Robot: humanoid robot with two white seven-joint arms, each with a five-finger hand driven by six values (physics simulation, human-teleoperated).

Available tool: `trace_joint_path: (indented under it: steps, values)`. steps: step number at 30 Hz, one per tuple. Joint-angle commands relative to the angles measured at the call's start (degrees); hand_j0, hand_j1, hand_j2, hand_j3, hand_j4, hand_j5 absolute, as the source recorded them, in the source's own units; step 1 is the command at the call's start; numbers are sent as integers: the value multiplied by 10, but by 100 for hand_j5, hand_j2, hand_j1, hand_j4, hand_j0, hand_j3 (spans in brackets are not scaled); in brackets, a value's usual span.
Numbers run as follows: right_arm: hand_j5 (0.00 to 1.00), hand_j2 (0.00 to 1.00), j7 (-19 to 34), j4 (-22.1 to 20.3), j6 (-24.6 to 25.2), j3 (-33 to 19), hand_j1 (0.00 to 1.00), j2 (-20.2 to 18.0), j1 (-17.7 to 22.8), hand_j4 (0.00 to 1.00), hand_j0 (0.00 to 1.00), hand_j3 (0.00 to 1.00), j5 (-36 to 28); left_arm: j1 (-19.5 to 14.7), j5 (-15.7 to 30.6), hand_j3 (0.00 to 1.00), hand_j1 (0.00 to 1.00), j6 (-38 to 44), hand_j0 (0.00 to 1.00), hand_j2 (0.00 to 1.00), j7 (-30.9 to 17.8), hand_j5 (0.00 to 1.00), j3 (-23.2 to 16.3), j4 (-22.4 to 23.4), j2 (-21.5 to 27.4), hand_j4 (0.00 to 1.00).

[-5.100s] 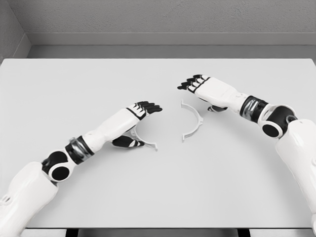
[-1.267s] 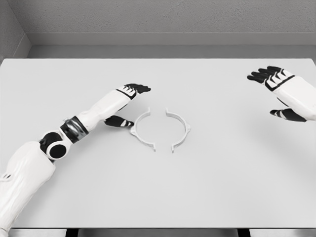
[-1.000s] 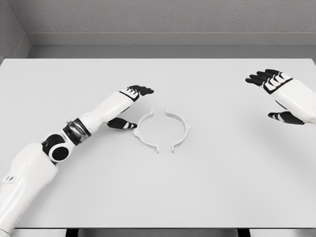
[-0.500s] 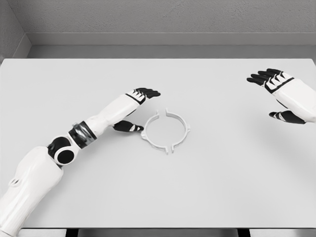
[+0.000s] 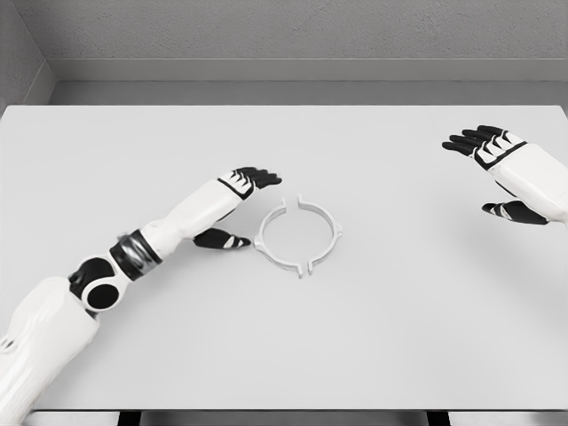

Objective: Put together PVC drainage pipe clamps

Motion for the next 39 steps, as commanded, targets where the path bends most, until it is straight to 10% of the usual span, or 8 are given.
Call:
trace_joint_path:
  steps: [1,39]
  values:
    - [100,100,0,0,1,0,100,0,0,100,100,100,-4,0,5,100,100,0,100,100,0,100,0,-19,11,100]
    - [100,100,-4,2,1,8,100,-1,-4,100,100,100,-4,-5,-7,100,100,0,100,100,-1,100,-3,14,-35,100]
